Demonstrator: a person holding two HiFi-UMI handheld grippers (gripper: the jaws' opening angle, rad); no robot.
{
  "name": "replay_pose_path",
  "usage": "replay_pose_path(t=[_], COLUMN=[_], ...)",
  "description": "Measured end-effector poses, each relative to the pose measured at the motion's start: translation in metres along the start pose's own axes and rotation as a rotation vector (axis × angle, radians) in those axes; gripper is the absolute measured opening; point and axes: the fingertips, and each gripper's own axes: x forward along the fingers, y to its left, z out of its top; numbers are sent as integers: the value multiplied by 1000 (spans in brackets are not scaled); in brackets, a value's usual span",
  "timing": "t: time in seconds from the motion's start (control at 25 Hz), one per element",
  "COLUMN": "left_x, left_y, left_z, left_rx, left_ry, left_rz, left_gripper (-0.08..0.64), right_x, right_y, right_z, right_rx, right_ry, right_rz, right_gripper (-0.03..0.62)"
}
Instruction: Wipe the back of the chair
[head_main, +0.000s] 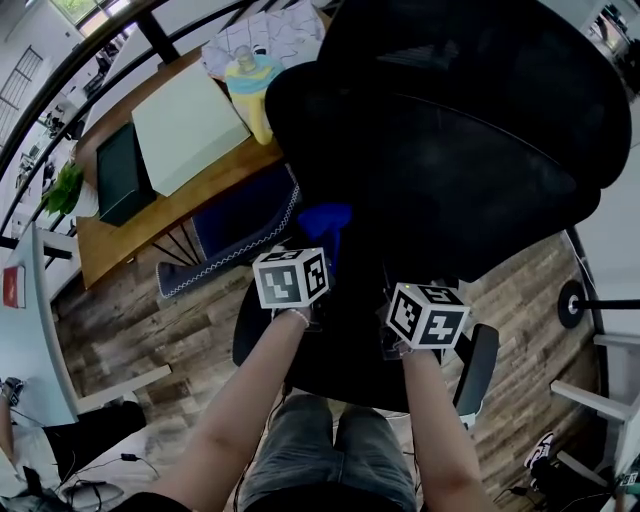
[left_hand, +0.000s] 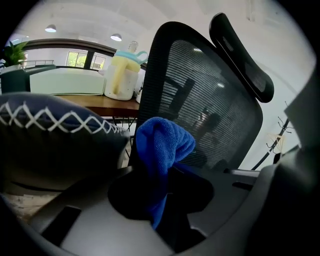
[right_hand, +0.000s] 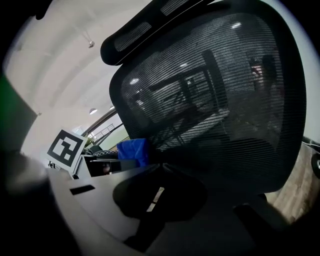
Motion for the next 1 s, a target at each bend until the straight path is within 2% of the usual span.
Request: replay_pose_path(t=[0.32, 0.48, 0.84, 1.0], left_x=[-26, -49, -107, -133], left_y=[-23, -37, -78, -97], left_z=[6, 12, 16, 24], left_rx=[74, 104, 122, 153], left_ry=[1, -1, -34, -64], left_rz=[-50, -79, -173, -222], left_gripper=[100, 100, 100, 100], right_x=[-30, -54, -114, -142], right_y=[0, 11, 27, 28], right_z=[10, 17, 21, 28], right_rx=[-19, 0, -64, -112], right_ry=[-35, -71, -112, -132], right_rz=[8, 51, 82, 85], right_gripper=[31, 31, 31, 31])
